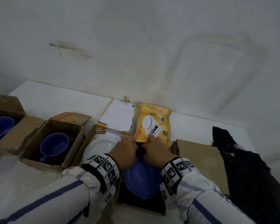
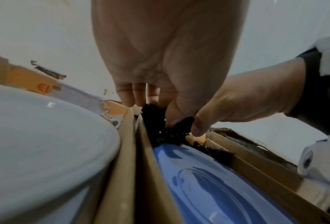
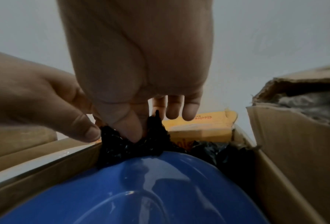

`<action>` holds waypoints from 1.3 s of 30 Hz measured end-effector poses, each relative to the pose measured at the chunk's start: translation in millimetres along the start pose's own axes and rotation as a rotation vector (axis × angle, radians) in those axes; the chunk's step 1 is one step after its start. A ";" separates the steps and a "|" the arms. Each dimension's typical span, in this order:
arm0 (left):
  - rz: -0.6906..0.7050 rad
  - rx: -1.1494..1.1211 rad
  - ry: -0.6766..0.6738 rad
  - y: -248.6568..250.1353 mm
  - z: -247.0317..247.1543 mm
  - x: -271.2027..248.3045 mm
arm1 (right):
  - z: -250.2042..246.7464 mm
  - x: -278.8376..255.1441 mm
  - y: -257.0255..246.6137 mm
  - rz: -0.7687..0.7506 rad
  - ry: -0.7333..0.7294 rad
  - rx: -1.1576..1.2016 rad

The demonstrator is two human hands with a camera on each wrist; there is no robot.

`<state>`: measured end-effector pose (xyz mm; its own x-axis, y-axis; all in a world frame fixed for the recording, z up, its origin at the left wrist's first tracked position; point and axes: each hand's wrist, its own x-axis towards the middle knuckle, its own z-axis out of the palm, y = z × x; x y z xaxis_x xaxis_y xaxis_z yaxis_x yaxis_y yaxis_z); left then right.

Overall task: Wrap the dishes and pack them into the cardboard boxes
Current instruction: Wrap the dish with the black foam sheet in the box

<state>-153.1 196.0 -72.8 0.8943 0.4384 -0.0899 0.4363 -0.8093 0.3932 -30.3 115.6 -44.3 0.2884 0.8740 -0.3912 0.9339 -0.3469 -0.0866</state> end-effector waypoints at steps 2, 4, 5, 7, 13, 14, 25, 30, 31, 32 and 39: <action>-0.024 0.188 -0.006 1.9 0.7 1.8 | -1.7 0.7 -2.2 -0.006 -0.021 -0.083; -0.031 0.293 -0.005 3.1 4.6 3.9 | -3.8 2.9 -3.8 -0.022 -0.075 -0.121; -0.030 0.325 -0.008 3.7 6.2 3.1 | -4.6 4.2 -4.0 -0.031 -0.114 -0.122; -0.020 0.366 0.008 5.2 5.0 1.0 | -5.2 6.8 -3.6 -0.046 -0.190 -0.089; 0.023 0.413 0.035 11.6 10.9 3.3 | -6.5 8.0 1.7 -0.057 -0.267 -0.003; 0.024 0.413 0.018 14.4 9.2 3.1 | -5.5 6.8 1.5 -0.055 -0.257 -0.069; -0.100 0.354 -0.236 20.2 1.8 -1.5 | -2.8 -5.7 8.2 0.026 -0.280 -0.143; -0.191 0.240 -0.127 44.9 -0.8 2.5 | -12.8 -32.9 33.4 0.009 -0.079 0.258; -0.176 0.228 -0.094 53.8 0.4 4.9 | -15.0 -41.3 38.7 0.018 -0.020 0.334; -0.151 0.222 -0.077 64.5 1.3 8.0 | -17.0 -50.7 45.0 0.029 0.039 0.393; 0.019 0.025 -0.134 158.9 21.3 39.5 | -13.8 -120.0 123.5 0.236 0.347 0.575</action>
<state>-46.3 76.4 -33.4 0.9069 0.3684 -0.2044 0.4201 -0.8270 0.3736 53.3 -27.4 4.6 0.6088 0.7784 -0.1533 0.6064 -0.5812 -0.5427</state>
